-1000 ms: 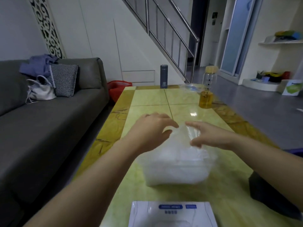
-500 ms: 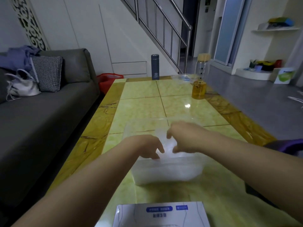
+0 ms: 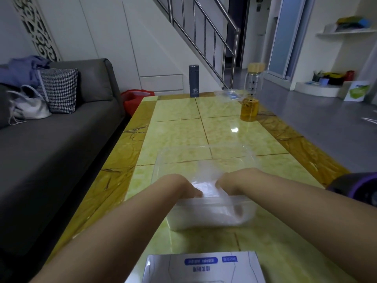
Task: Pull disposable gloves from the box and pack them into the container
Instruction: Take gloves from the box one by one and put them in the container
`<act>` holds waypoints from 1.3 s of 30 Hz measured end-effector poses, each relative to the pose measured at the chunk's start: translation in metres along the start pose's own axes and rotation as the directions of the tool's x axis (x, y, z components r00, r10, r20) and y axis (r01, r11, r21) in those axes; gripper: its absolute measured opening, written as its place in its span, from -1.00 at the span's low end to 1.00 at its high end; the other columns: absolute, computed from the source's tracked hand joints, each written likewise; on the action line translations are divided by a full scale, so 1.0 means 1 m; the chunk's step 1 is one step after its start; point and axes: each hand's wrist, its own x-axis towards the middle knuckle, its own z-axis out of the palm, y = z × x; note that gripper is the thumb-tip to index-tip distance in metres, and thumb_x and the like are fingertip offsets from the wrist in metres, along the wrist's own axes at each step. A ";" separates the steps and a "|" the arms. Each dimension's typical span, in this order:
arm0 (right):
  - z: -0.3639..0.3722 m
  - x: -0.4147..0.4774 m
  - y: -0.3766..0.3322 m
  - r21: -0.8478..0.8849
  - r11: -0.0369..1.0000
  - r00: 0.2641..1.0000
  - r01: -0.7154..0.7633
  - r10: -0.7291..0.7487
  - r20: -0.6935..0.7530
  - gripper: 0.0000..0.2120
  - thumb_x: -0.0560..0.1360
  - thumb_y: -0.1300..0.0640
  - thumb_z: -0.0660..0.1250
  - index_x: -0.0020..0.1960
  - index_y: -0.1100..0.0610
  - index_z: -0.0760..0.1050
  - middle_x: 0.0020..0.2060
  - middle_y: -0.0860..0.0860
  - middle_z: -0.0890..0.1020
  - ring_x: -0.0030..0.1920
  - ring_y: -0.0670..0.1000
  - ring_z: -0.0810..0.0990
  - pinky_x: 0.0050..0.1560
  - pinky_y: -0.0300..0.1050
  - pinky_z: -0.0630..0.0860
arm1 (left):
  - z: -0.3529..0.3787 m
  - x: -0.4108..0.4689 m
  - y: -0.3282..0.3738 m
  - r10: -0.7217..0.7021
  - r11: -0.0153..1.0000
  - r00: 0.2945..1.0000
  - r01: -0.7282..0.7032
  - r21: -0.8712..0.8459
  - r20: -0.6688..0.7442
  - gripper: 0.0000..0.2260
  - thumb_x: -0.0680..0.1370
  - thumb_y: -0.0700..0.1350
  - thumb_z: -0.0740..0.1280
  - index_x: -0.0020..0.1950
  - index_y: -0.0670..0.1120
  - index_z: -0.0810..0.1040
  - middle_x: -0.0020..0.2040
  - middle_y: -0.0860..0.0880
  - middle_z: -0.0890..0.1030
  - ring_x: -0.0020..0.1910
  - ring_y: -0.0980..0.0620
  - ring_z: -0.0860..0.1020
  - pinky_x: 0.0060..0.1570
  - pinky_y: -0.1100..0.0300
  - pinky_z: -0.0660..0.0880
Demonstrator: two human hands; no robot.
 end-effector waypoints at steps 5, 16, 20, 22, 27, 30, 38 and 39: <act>-0.015 -0.049 -0.001 0.017 0.998 0.979 0.066 -0.062 -0.193 -0.31 0.44 0.05 0.45 0.49 0.08 0.24 0.41 0.04 0.36 0.37 0.08 0.37 0.29 -0.06 0.35 | -0.011 -0.054 0.000 0.076 0.980 0.941 -0.132 -0.151 -0.329 -0.57 0.60 -0.02 0.26 0.47 -0.01 0.32 0.47 -0.03 0.33 0.40 -0.03 0.34 0.35 0.10 0.25; 0.057 -0.159 -0.061 0.011 0.866 0.752 0.500 -0.427 -0.502 -0.74 0.57 0.08 0.27 0.23 -0.04 0.54 0.08 -0.09 0.55 -0.13 -0.16 0.41 -0.23 -0.31 0.28 | 0.090 -0.172 0.003 0.065 0.858 0.593 -0.444 -0.259 -0.802 -0.78 0.56 -0.08 0.31 0.21 0.07 0.54 0.10 0.14 0.57 -0.07 0.29 0.52 -0.13 0.46 0.42; 0.091 -0.145 -0.081 -0.080 0.884 0.777 0.460 -0.444 -0.445 -0.73 0.57 0.02 0.24 0.26 -0.07 0.46 0.04 -0.01 0.44 -0.06 0.05 0.43 -0.29 -0.07 0.23 | 0.135 -0.172 0.017 0.134 0.934 0.905 -0.252 -0.254 -0.403 -0.22 0.41 0.25 0.40 0.53 0.14 0.12 0.53 0.05 0.13 0.48 0.00 0.13 0.41 0.07 0.17; 0.095 -0.141 -0.087 0.084 0.883 0.789 0.461 -0.365 -0.495 -0.82 0.51 -0.08 0.28 0.02 -0.01 0.44 -0.16 -0.03 0.48 -0.17 0.03 0.44 -0.33 -0.09 0.22 | 0.141 -0.170 0.021 0.129 0.949 0.935 -0.213 -0.233 -0.329 -0.10 0.38 0.28 0.41 0.56 0.13 -0.04 0.57 0.05 -0.04 0.54 -0.03 -0.08 0.46 0.00 0.01; 0.099 -0.133 -0.102 0.265 0.884 0.817 0.385 -0.193 -0.543 -0.82 0.35 0.01 0.30 -0.24 0.00 0.29 -0.31 -0.04 0.48 -0.23 0.03 0.44 -0.26 -0.02 0.25 | 0.141 -0.167 0.023 0.100 0.953 0.943 -0.182 -0.241 -0.317 -0.08 0.38 0.27 0.42 0.56 0.14 -0.08 0.58 0.04 -0.07 0.54 -0.03 -0.11 0.46 -0.07 0.00; 0.094 -0.147 -0.102 0.161 0.885 0.780 0.437 -0.284 -0.557 -0.90 0.45 0.07 0.25 -0.22 -0.04 0.35 -0.11 0.00 0.51 -0.12 0.06 0.46 -0.26 -0.09 0.26 | 0.142 -0.168 0.025 0.091 0.953 0.946 -0.174 -0.249 -0.310 -0.08 0.39 0.26 0.42 0.56 0.15 -0.08 0.58 0.05 -0.08 0.54 -0.03 -0.13 0.46 -0.10 -0.01; 0.052 -0.185 -0.080 -0.323 0.866 0.654 0.381 -0.499 -0.569 -0.84 0.57 0.23 0.19 0.11 0.08 0.45 0.06 -0.01 0.48 0.01 -0.01 0.44 -0.17 -0.17 0.29 | 0.142 -0.166 0.021 0.079 0.958 0.956 -0.151 -0.245 -0.281 -0.06 0.37 0.30 0.40 0.55 0.16 -0.11 0.57 0.07 -0.12 0.54 -0.03 -0.16 0.46 -0.13 -0.04; 0.043 -0.189 -0.074 -0.303 0.881 0.645 0.363 -0.472 -0.600 -0.83 0.56 0.25 0.19 0.11 0.07 0.44 0.07 -0.02 0.47 0.02 0.00 0.44 -0.17 -0.17 0.29 | 0.142 -0.166 0.021 0.078 0.958 0.955 -0.151 -0.243 -0.285 -0.06 0.37 0.31 0.40 0.55 0.15 -0.11 0.57 0.06 -0.11 0.54 -0.04 -0.16 0.46 -0.13 -0.03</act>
